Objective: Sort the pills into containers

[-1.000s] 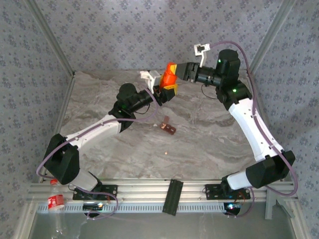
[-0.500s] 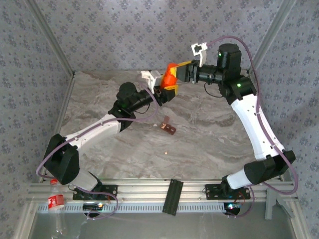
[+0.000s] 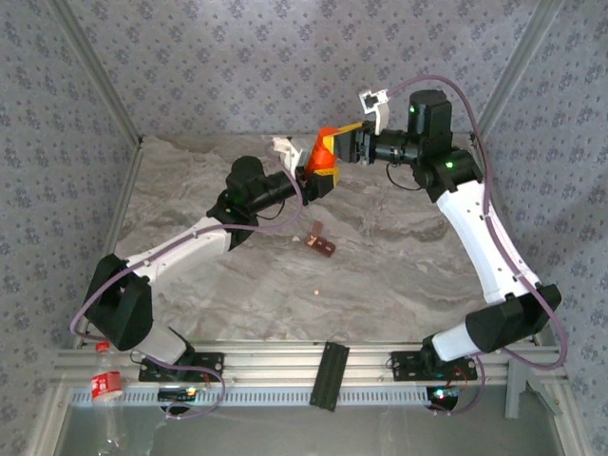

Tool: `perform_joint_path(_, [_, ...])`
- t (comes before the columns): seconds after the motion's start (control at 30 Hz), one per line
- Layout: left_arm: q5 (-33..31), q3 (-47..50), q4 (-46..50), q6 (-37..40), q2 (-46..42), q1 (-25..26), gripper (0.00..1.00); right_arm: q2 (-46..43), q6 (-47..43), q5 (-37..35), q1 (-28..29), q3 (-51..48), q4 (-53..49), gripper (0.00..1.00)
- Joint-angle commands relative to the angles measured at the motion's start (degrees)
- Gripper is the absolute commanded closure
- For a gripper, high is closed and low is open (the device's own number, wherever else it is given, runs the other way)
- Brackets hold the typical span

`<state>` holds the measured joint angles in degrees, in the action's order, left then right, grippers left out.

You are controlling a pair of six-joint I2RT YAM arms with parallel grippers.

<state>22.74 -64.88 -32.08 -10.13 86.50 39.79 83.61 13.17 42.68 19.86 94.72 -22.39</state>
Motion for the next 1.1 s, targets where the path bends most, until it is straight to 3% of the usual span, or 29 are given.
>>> perform_joint_path(0.0, [0.7, -2.5, -6.2, 0.9, -0.8, 0.4, 1.0, 0.6, 7.4, 1.3, 1.4, -2.8, -0.9, 0.68])
perform_joint_path(0.33, [0.5, -2.2, -4.8, 2.8, -1.3, 0.4, 1.0, 0.0, 9.7, 1.7, 2.1, -2.2, -1.8, 0.68])
perform_joint_path(0.63, [0.0, -2.5, -4.5, 3.1, -1.4, 0.4, 1.0, -1.9, 2.0, -6.2, 6.5, -2.4, -7.6, 0.69])
perform_joint_path(1.07, [-0.6, -3.0, -4.1, 3.5, -1.4, 0.4, 1.0, -3.0, 7.6, -10.4, 8.0, -5.5, -4.4, 0.67])
